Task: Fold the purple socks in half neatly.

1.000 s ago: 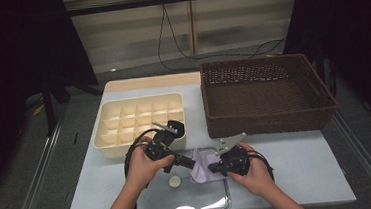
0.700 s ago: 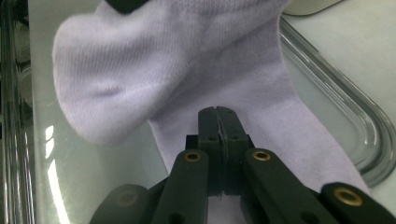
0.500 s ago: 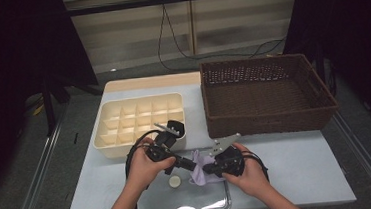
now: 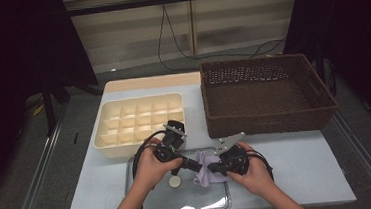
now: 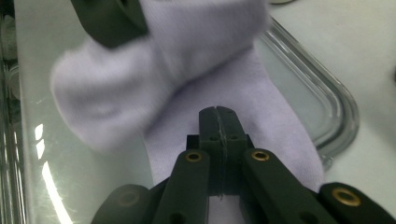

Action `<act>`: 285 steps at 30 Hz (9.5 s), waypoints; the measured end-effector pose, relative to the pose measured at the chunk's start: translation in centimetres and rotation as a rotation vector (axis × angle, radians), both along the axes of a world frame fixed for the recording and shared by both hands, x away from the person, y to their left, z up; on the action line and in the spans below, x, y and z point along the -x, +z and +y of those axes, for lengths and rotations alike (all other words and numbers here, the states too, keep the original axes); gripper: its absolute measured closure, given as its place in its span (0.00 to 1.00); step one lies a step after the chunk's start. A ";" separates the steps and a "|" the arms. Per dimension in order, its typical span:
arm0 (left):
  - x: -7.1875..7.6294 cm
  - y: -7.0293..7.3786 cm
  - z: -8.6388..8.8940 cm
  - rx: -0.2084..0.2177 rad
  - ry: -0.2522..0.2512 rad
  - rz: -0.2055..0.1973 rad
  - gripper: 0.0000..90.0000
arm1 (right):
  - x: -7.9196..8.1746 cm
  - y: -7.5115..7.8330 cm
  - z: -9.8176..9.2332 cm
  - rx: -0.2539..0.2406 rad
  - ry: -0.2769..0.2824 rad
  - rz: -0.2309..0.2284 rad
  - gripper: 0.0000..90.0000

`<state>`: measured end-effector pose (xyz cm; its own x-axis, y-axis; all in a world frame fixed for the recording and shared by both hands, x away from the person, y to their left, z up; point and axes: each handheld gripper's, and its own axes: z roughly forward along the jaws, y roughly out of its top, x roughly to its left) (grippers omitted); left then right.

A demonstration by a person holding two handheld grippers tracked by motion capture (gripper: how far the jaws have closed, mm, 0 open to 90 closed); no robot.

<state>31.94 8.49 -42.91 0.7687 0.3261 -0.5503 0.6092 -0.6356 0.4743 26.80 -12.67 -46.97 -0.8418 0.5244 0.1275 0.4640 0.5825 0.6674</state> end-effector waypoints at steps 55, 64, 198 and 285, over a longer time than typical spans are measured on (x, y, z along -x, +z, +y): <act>0.6 -1.7 -2.8 -0.059 -0.022 -0.025 0.78 | -0.2 3.0 -2.5 -0.051 -0.089 -0.075 0.94; 0.9 -2.3 -3.1 -0.063 -0.043 -0.034 0.76 | -0.3 2.7 -1.0 -0.065 -0.071 -0.091 0.92; 2.0 -1.9 -2.5 -0.072 0.065 -0.057 0.88 | 0.4 2.5 -1.3 -0.031 -0.052 -0.065 0.96; -0.1 -3.1 0.0 -0.059 0.238 0.060 0.58 | 1.2 0.0 0.2 0.026 0.015 -0.003 1.00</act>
